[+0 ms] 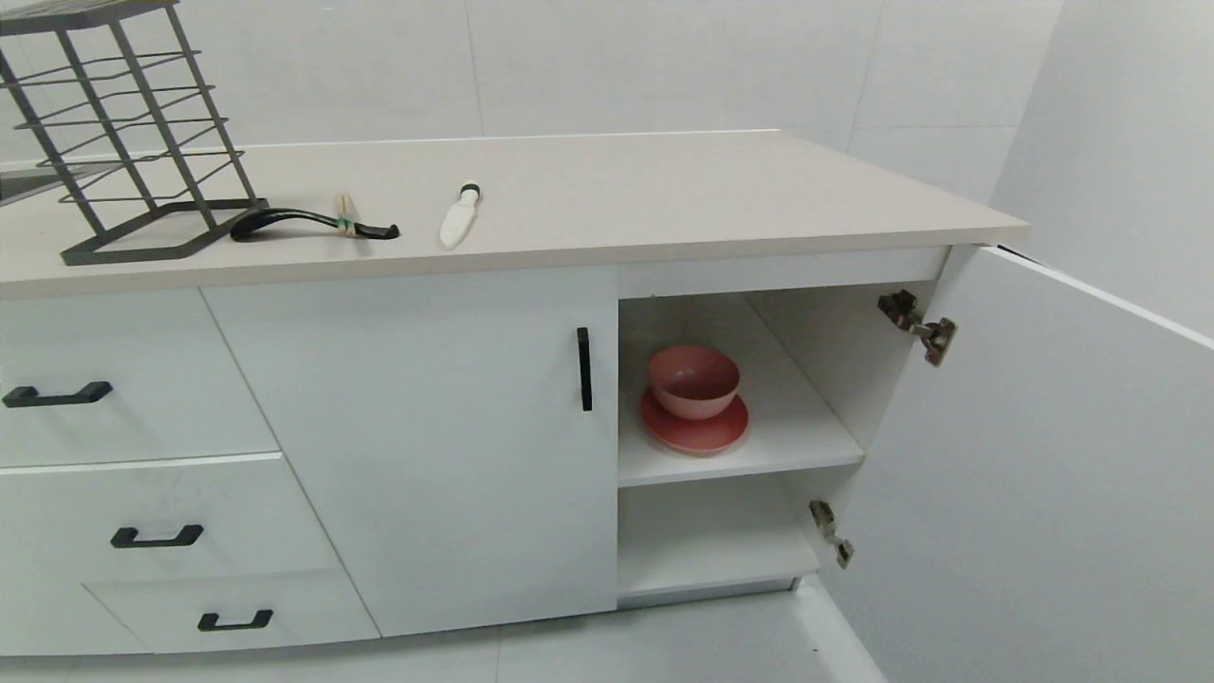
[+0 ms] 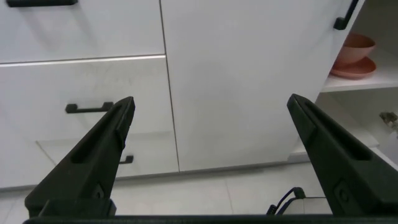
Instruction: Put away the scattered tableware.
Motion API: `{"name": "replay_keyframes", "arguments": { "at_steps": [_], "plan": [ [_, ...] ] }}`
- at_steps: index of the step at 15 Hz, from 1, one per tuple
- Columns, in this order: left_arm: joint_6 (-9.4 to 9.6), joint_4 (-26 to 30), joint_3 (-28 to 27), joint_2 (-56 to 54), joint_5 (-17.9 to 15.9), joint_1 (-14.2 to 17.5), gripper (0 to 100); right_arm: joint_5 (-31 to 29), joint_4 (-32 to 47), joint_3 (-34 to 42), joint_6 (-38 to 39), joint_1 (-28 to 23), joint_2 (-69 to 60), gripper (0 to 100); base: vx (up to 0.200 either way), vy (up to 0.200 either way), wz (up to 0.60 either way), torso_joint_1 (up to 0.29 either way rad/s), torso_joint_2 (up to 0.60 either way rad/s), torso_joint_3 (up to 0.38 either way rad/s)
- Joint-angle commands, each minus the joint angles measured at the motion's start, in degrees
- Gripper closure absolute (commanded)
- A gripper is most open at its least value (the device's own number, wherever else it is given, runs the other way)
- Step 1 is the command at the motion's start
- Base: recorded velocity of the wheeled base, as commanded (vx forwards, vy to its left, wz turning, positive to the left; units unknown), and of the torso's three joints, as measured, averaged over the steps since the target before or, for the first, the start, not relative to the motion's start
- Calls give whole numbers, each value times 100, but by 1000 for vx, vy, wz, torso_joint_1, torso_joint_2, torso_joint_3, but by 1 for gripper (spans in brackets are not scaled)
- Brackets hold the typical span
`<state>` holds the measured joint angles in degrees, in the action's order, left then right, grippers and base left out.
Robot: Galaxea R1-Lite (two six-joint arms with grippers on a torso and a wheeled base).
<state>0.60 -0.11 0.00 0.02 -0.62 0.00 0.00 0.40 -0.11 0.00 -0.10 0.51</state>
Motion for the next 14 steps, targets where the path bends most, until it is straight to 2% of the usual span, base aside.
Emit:
{"name": "replay_keyframes", "arguments": {
  "at_steps": [1, 5, 6, 14],
  "plan": [
    [2, 2, 0, -2, 1, 0, 0, 0, -5, 2, 0, 1, 28, 100, -200, 0, 0, 2, 2, -2],
    [-7, -7, 0, -2, 1, 0, 0, 0, -5, 2, 0, 1, 37, 100, -200, 0, 0, 1, 1, 4],
    [-7, 2, 0, -2, 9, 0, 0, 0, -5, 2, 0, 1, 37, 100, -200, -200, 0, 2, 17, -2],
    [-7, -7, 0, -2, 9, 0, 0, 0, -5, -7, 0, 1, 37, 100, 0, -200, 0, 3, 1, 2]
  ]
}}
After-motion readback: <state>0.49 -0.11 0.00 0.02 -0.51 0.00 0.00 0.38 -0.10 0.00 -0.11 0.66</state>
